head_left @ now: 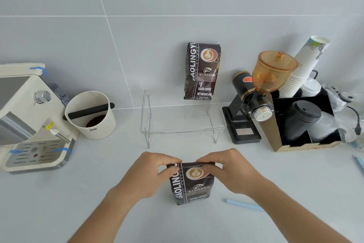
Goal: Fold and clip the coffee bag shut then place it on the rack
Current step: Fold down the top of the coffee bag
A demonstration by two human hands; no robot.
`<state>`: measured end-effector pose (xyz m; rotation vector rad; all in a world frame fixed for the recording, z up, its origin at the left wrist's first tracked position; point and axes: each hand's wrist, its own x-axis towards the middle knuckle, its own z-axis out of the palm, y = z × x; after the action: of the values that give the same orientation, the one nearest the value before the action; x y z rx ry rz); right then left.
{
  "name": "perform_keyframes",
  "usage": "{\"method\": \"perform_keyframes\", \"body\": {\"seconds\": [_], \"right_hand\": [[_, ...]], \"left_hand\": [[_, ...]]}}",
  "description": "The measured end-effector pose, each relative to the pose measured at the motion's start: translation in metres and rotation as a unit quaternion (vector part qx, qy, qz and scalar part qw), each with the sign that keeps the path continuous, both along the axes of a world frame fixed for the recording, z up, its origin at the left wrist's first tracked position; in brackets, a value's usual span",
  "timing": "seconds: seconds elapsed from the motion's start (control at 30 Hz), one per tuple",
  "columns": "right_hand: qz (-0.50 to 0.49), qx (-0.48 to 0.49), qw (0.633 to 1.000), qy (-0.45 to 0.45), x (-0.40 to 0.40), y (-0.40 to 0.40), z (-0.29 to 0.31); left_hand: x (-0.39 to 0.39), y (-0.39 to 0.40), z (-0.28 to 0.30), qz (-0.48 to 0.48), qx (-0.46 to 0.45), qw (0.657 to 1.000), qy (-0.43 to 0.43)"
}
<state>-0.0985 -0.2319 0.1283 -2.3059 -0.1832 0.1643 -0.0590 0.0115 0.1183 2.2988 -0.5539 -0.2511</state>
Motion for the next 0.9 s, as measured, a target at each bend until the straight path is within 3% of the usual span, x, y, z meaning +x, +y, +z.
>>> {"method": "perform_keyframes", "body": {"seconds": [0.33,0.47,0.67,0.9], "right_hand": [[-0.081,0.134,0.988,0.017,-0.008,-0.019,-0.008],[-0.161,0.184,0.97,0.018,-0.012,-0.044,-0.012],[-0.288,-0.021,0.95,0.115,-0.035,-0.102,-0.073],[-0.266,-0.201,0.905,0.264,-0.064,-0.131,-0.136]], "left_hand": [[-0.001,-0.006,0.006,-0.024,0.004,1.0,-0.019],[-0.001,-0.007,0.008,-0.01,-0.002,1.0,-0.018],[-0.007,-0.009,0.002,0.02,-0.042,0.999,0.0],[-0.011,-0.007,-0.008,0.061,-0.074,0.995,0.019]]}}
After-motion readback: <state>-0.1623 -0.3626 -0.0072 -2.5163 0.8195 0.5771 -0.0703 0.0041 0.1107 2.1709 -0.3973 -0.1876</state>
